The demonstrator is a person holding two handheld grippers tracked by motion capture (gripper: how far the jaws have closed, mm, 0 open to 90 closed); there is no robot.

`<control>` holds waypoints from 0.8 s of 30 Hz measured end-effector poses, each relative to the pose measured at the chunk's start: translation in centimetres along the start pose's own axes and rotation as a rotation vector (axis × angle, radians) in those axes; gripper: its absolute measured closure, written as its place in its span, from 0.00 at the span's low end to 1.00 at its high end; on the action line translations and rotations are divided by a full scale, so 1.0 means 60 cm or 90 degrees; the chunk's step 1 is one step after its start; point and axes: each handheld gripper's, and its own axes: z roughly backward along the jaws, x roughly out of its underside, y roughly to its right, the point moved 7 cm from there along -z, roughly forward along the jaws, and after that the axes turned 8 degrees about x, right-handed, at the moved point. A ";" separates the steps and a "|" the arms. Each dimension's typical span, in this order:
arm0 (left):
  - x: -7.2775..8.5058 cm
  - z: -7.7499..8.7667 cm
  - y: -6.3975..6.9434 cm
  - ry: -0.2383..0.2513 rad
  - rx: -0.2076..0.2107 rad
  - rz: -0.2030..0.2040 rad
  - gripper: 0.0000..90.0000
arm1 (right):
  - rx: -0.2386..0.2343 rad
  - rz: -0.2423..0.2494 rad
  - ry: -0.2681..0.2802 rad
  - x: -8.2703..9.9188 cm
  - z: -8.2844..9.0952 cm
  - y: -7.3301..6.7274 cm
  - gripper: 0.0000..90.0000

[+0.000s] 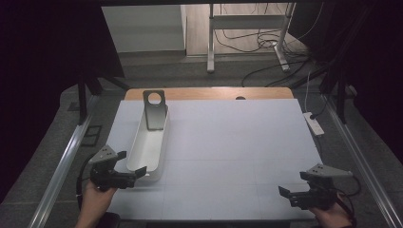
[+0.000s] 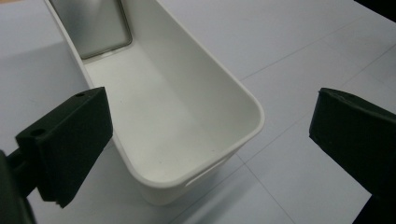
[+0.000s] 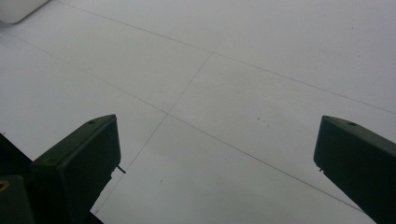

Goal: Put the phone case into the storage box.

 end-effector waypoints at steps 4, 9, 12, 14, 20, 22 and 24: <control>0.008 0.005 0.003 0.000 0.001 0.003 0.00 | 0.001 0.000 0.001 0.000 0.000 0.000 0.01; 0.014 0.009 0.005 0.001 -0.001 0.005 0.00 | 0.001 0.000 0.001 0.000 0.000 0.000 0.01; 0.017 0.012 0.005 0.000 -0.002 0.006 0.00 | 0.001 0.000 0.001 0.000 0.000 0.000 0.01; 0.020 0.013 0.006 -0.001 -0.003 0.008 0.00 | 0.001 0.000 0.001 0.000 0.000 0.000 0.01; 0.027 0.017 0.009 -0.009 -0.012 0.004 0.00 | 0.001 0.000 -0.001 0.000 0.000 0.000 0.01; 0.029 0.018 0.010 -0.009 -0.013 0.004 0.00 | 0.001 0.000 -0.001 0.000 0.000 0.000 0.01; 0.031 0.020 0.011 -0.010 -0.013 0.004 0.00 | 0.001 0.000 -0.001 0.000 0.000 0.000 0.01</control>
